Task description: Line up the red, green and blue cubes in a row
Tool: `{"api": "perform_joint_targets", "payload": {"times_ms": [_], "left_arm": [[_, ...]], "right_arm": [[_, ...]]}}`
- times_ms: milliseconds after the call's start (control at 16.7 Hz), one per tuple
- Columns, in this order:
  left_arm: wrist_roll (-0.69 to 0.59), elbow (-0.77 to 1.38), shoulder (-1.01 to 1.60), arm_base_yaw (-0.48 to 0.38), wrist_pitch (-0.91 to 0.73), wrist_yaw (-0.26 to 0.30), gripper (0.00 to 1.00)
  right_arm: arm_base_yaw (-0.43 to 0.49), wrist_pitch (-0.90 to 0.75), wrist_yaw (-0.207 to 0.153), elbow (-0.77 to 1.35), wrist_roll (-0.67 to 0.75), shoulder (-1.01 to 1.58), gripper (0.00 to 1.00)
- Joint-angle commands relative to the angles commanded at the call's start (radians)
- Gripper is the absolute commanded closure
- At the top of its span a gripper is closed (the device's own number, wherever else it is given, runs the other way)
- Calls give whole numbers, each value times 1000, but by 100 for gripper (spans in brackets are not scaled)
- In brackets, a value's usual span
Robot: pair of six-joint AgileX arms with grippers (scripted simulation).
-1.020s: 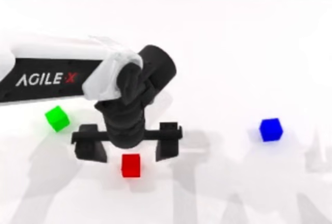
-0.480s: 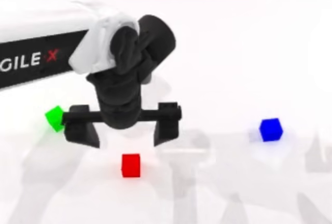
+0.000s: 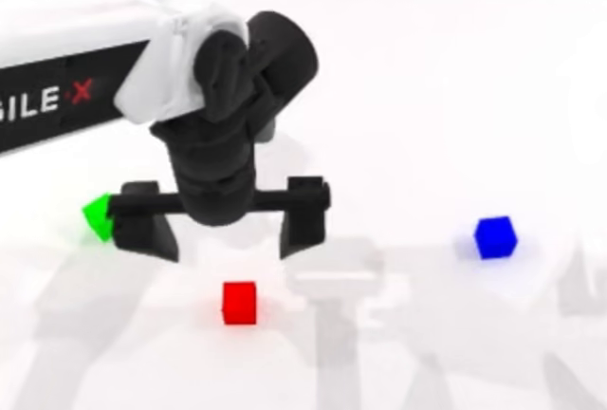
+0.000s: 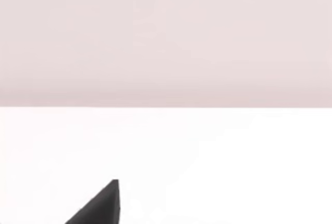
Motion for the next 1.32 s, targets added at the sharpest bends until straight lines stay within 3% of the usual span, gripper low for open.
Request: {"api": "perform_joint_targets", "payload": {"times_ms": [180, 360, 960, 1140, 1320], "left_arm": [[95, 22, 24, 34, -7, 1, 0], [276, 52, 59, 100, -15, 4, 0], [1160, 123, 158, 408, -26, 21, 0], [1307, 132, 159, 474, -15, 26, 0], [1359, 135, 156, 500, -8, 28, 0]], "right_arm": [[0, 0, 0, 0, 0, 0, 0], [0, 0, 0, 0, 0, 0, 0], [0, 0, 0, 0, 0, 0, 0], [0, 0, 0, 0, 0, 0, 0], [0, 0, 0, 0, 0, 0, 0]]}}
